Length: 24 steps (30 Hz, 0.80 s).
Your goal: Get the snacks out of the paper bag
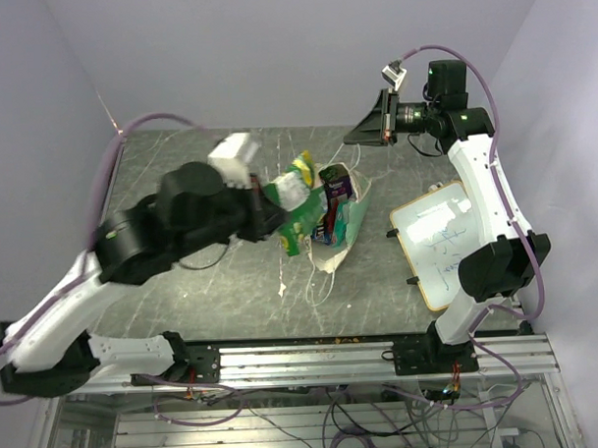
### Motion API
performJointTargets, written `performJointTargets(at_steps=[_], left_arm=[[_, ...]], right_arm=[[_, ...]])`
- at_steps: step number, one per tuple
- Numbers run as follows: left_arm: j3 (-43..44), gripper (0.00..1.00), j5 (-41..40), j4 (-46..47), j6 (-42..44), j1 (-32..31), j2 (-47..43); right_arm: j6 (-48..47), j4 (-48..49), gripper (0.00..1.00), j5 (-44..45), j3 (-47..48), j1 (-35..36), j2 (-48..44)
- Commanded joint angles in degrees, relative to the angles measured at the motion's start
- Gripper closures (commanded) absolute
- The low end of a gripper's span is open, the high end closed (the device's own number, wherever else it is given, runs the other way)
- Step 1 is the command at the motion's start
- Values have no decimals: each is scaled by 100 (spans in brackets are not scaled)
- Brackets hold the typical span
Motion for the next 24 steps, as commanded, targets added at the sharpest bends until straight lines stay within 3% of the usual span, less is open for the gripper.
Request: performJointTargets(at_steps=[1,6,12,14,15,18,21,24], left_arm=[[-268,93,-187,-259,-892,11,-900],[-240,93,-998,-869,-1105,10,-1378],[187,93,-2425,-1868,-1193,26,-699],[136,93,-2605,-1769,-905,305,-477],[-9,93,-2343,-1490,-612,682,-421],[-841,93,-58,-187,56,2629,-369],[-1617,93,1376,789,23,4062,-201],[-2448,93,2787,2368,-505,5170,161]], right_arm=[[-333,-199,100,182,138,-43,-267],[-439,-321,100,260,169,-43,-275],[-298,-167,100,297,-53,-45,-394],[-63,145,100,283,-346,-43,-531],[61,308,100,267,-478,-43,-590],[316,594,100,243,-718,-45,-683],[210,392,100,259,-560,-47,-614],[42,-35,100,409,-205,-48,-473]])
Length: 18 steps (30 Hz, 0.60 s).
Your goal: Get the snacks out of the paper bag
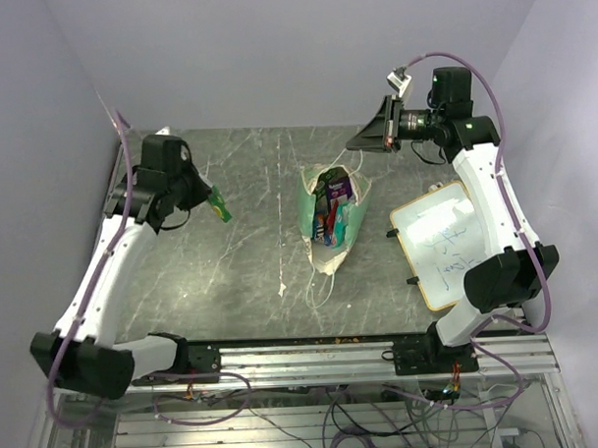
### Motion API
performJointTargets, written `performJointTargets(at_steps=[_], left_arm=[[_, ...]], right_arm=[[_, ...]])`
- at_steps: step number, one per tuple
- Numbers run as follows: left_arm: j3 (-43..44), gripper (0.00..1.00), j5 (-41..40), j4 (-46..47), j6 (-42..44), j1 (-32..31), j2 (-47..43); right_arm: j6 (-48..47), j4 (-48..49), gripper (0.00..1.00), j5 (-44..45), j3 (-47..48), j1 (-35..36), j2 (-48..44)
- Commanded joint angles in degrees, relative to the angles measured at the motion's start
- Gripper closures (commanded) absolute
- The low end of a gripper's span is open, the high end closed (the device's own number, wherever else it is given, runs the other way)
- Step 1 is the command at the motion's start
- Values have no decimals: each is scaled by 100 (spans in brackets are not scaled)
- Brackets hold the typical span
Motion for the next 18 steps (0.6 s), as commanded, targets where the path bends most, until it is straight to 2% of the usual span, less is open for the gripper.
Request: performJointTargets(at_steps=[1,6,10,13,18], left_arm=[[-968,93,2712,2874,-491,1382,332],[-1787,93,3583,5398,-1601,2201,1267],[-2107,93,4272,7424,-2511,2682,1994],[-2248,93,4416,7974,-2863,2940,2447],[-2666,93,4435,7684,-2594,3185,2867]], right_arm=[[-4,-67,100,106,341,-35,7],[476,502,100,-17,-83,-32,-126],[412,296,100,-23,127,-34,12],[420,264,100,-61,260,-35,104],[478,337,100,-127,370,-36,194]])
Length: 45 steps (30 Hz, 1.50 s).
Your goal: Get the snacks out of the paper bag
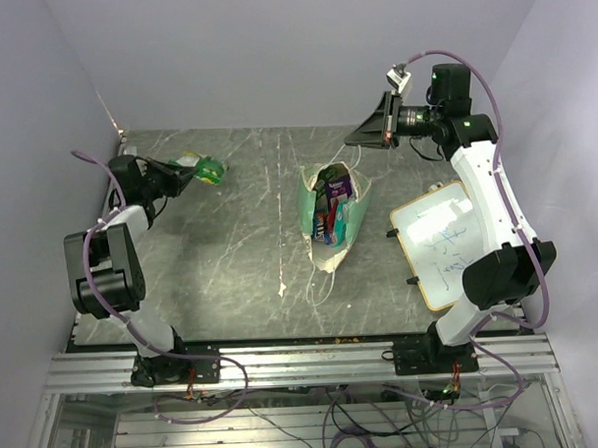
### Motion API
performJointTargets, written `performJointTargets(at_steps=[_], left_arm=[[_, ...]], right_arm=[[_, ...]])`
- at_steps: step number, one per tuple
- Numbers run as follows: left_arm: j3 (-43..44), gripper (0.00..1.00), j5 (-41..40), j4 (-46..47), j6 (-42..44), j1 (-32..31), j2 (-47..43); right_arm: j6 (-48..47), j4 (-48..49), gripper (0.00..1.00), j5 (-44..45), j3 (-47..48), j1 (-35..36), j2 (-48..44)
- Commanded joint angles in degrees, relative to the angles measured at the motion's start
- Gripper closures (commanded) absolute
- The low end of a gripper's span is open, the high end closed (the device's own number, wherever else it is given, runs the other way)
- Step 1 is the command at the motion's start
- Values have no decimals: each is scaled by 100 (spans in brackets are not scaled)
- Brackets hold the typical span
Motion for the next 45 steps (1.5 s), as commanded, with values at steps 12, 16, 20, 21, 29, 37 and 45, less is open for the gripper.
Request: performJointTargets(at_steps=[12,16,20,21,29,37,45], left_arm=[[-1172,14,-806,-3489,1689,787,-951],[-1564,11,-1045,-4122,1526,796,-1833],[-1804,14,-677,-4267,1350,714,-2635],[-1708,15,-682,-4414,1410,572,-2679],[-521,9,-1614,-4086,1078,-2057,-3658],[479,16,-3298,-3321,1409,-5052,-3384],[1504,49,-4692,-3420,2573,-7190,-1970]], right_arm=[[51,255,100,-222,237,-32,102],[88,321,100,-223,246,-28,66],[200,514,100,-223,-9,21,-67],[214,545,100,-222,-60,48,-91],[11,308,100,-204,11,133,-37],[-19,264,100,-260,181,127,53],[61,427,100,-281,-9,136,-47]])
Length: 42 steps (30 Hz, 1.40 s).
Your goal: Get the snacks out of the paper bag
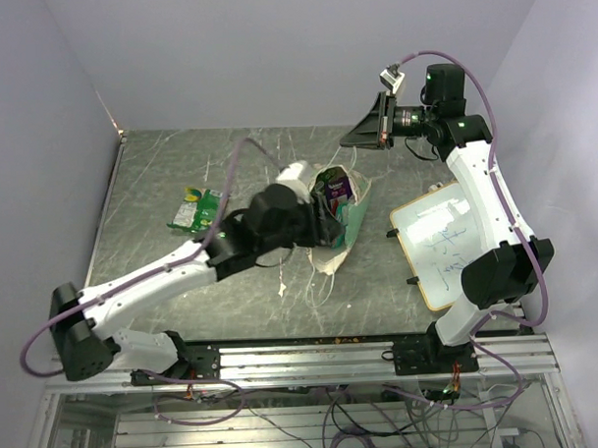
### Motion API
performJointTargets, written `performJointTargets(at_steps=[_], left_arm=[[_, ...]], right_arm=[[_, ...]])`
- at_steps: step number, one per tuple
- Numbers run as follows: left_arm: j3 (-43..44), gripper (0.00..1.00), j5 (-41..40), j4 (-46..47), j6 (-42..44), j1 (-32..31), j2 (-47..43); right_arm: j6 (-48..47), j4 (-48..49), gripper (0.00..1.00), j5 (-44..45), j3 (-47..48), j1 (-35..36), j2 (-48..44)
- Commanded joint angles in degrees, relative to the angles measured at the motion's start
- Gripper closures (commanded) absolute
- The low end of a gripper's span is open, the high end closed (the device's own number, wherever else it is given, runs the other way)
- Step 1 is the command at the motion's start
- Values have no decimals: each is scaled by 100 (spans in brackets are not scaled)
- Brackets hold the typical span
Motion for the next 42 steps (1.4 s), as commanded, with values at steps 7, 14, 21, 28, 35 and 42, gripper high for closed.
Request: performJointTargets(at_steps=[7,14,21,28,35,42], left_arm=[[448,74,-1145,170,1072,-640,1432],[398,80,-1578,430,1488,-722,2093],[365,78,-2018,689,1743,-718,2577],[560,70,-2268,837,1922,-612,3019],[690,51,-2160,904,1981,-440,3132],[965,41,-1916,967,2036,-228,3305]], right_arm=[[-138,-22,100,-84,138,10,-91],[-212,-137,100,-115,124,9,-76],[-309,-304,100,-123,188,14,-38],[-361,-432,100,-150,298,11,41],[-370,-431,100,-171,333,11,83],[-356,-411,100,-167,290,15,53]])
